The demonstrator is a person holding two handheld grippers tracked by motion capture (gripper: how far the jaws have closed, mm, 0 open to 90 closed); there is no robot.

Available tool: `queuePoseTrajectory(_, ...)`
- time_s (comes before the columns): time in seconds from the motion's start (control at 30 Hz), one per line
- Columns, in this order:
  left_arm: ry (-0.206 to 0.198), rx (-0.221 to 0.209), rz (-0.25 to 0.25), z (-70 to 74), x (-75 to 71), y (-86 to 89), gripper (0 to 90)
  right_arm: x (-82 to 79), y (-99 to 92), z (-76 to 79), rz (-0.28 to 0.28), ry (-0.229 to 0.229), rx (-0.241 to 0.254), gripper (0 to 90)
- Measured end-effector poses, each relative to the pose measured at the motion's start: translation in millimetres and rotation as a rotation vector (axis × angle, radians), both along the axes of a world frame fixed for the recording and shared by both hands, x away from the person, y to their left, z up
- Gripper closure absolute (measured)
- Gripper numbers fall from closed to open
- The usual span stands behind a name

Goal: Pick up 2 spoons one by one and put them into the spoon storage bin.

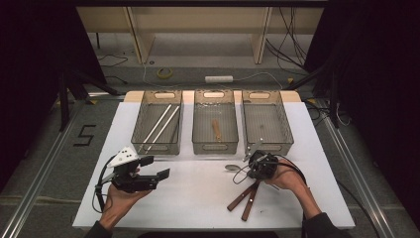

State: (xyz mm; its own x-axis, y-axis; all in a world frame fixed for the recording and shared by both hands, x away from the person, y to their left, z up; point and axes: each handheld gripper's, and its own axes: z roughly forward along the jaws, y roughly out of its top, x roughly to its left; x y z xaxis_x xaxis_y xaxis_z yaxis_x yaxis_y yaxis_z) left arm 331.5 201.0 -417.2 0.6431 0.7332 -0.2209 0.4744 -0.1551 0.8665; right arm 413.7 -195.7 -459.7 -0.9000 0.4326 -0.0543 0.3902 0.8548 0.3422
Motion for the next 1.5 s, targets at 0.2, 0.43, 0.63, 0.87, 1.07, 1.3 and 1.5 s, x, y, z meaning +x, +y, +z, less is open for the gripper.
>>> queuePoseTrajectory(0.2, 0.001, 0.000, 0.000, 0.1, 0.1, 0.4, 18.9, -1.0, 0.2, 3.0, 0.008, -0.010, 0.007, 90.0)
queuePoseTrajectory(0.43, -0.002, -0.011, 0.006, 0.6, -0.4, 1.5, 18.9, -5.6, 2.1, 14.7, 0.006, -0.036, 0.028, 90.0)
queuePoseTrajectory(0.63, -0.012, -0.016, 0.013, 0.8, -0.4, 2.9, 18.9, -8.0, 5.3, 24.0, 0.002, -0.043, 0.063, 90.0)
queuePoseTrajectory(0.87, -0.014, -0.016, 0.014, 0.5, -0.4, 3.5, 18.8, -0.9, 9.0, 39.3, -0.019, -0.058, 0.111, 90.0)
queuePoseTrajectory(1.07, -0.021, -0.027, 0.019, 0.7, -1.0, 3.7, 18.8, 7.9, 14.3, 56.5, -0.055, -0.072, 0.145, 90.0)
queuePoseTrajectory(1.3, -0.024, -0.029, 0.022, 0.9, -1.7, 3.7, 18.8, 17.4, 22.0, 71.2, -0.065, -0.085, 0.191, 90.0)
queuePoseTrajectory(1.5, -0.034, -0.032, 0.025, 1.3, -2.2, 4.0, 18.7, 26.8, 28.5, 79.6, -0.086, -0.092, 0.202, 90.0)
